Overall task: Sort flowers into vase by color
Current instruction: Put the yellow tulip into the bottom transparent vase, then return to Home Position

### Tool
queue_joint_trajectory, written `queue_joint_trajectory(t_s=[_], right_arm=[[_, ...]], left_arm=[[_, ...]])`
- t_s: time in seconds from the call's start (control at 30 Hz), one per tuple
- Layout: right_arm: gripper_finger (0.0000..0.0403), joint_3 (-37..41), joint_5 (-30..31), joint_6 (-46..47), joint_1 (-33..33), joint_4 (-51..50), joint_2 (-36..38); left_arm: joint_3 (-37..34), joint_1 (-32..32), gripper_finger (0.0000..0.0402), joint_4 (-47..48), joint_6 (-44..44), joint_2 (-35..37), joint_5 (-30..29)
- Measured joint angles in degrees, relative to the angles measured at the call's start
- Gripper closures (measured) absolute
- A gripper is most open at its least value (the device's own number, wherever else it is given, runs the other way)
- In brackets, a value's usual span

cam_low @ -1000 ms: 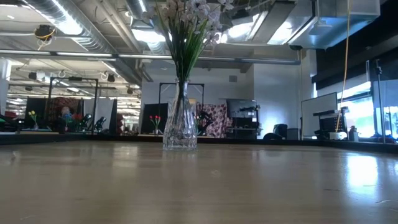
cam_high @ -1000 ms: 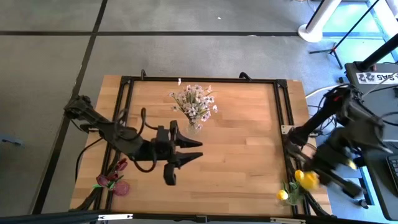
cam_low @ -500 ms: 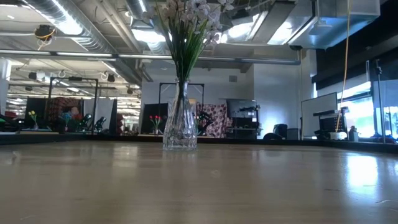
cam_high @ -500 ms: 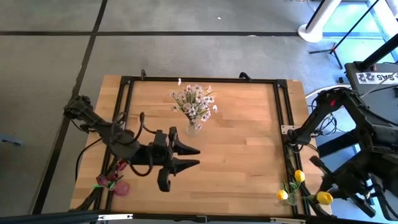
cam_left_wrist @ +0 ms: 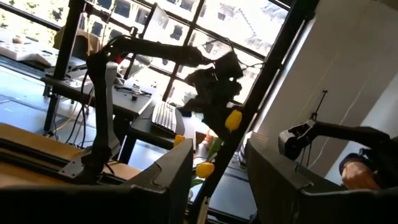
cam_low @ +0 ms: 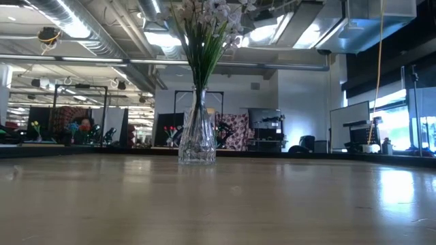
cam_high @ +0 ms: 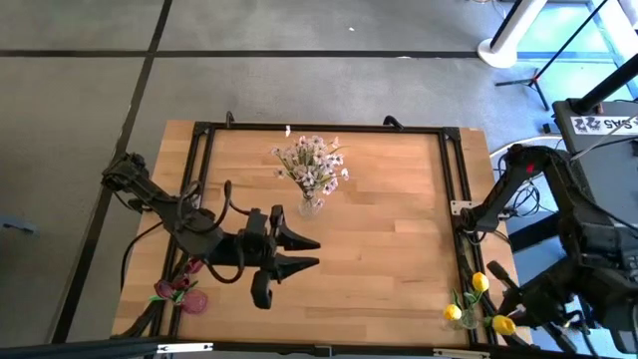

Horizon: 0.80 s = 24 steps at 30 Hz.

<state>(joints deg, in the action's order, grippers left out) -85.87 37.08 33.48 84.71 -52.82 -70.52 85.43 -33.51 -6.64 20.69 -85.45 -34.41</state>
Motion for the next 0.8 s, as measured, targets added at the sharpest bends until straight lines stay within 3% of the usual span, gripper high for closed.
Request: queue_joint_trajectory(t_s=[0.27,0.53,0.67,0.8], right_arm=[[0.0337,1.61,0.73,9.6,0.02,-1.55,0.16],[0.0224,0.83,-8.87,13.07,0.02,-2.76,2.03],[0.0177,-2.14,-10.25,12.64,-0.7,-2.71,3.5],[0.0152,-3.45,-11.27,9.34,-6.71,-4.53,5.81]], left_arm=[[0.0,0.49,0.0259,-0.01,0.44,0.0,-0.02],[-0.02,1.8,0.0259,9.39,6.39,2.7,2.14],[-0.67,4.48,0.0259,12.28,7.78,3.04,2.91],[-3.59,9.31,0.0259,12.24,7.75,3.04,10.26]])
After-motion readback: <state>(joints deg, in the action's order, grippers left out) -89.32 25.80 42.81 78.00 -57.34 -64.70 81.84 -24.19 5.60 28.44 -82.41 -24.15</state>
